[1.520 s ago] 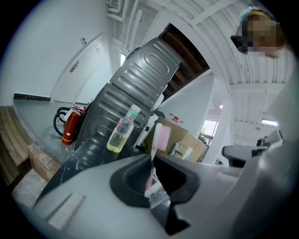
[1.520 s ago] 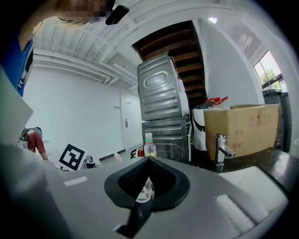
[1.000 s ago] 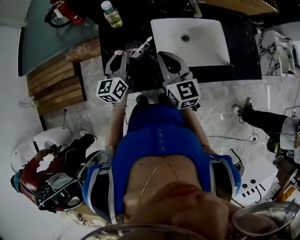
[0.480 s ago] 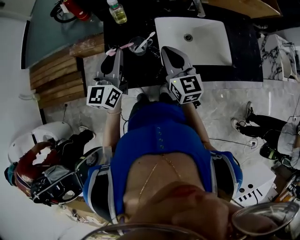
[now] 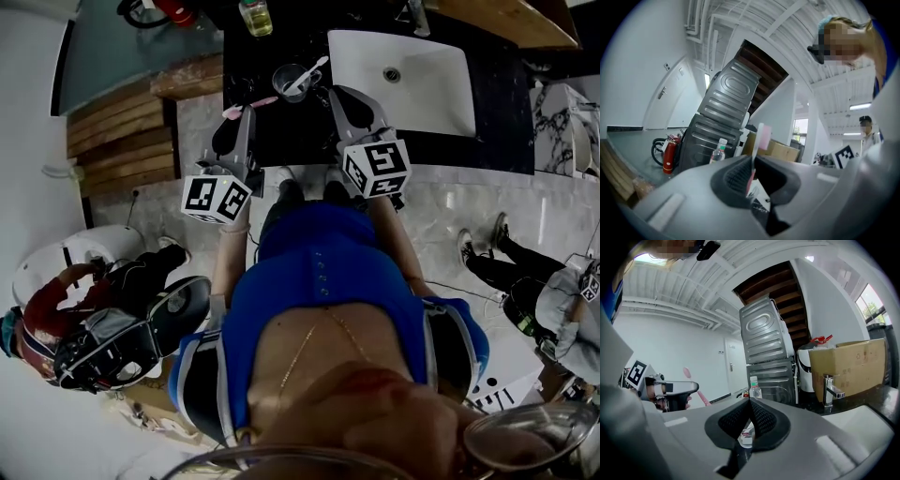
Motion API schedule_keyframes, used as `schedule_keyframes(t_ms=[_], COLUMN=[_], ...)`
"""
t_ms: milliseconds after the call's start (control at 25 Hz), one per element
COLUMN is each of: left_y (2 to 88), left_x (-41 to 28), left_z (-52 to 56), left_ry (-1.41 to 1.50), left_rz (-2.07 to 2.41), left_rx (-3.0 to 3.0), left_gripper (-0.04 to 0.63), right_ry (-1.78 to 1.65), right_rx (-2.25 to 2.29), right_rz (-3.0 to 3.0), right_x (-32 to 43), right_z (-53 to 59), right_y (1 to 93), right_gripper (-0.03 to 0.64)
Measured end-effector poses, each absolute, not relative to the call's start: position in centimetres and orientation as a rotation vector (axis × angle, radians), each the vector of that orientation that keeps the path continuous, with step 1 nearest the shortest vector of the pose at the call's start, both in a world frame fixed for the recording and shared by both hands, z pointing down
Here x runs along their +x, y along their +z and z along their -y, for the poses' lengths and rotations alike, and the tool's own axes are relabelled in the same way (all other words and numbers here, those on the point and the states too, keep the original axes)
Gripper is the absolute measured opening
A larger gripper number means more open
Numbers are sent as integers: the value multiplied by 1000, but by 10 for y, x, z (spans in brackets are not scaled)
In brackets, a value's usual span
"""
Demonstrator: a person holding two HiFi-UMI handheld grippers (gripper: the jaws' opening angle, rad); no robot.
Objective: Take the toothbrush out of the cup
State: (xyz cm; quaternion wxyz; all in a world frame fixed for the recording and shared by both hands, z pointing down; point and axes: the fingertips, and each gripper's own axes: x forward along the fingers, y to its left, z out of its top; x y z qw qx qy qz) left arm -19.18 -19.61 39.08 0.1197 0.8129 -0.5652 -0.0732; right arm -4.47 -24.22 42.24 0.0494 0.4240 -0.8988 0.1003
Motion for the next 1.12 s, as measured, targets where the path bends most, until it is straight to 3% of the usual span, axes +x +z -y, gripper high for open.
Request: schedule_keyframes(t_ms=[920, 1120], left_y=[441, 444], left_x=[-191, -191], left_z=[170, 171], left_ry=[-194, -192], left_rz=[1579, 1578], left_rx=[2212, 2211], left_gripper=[25, 25], right_ry=[780, 844], right_rx=[1264, 1241], right_rz=[2702, 2728], right_x=[-74, -81], right_z=[297, 304], right_y=[498, 499], right_gripper=[3, 81])
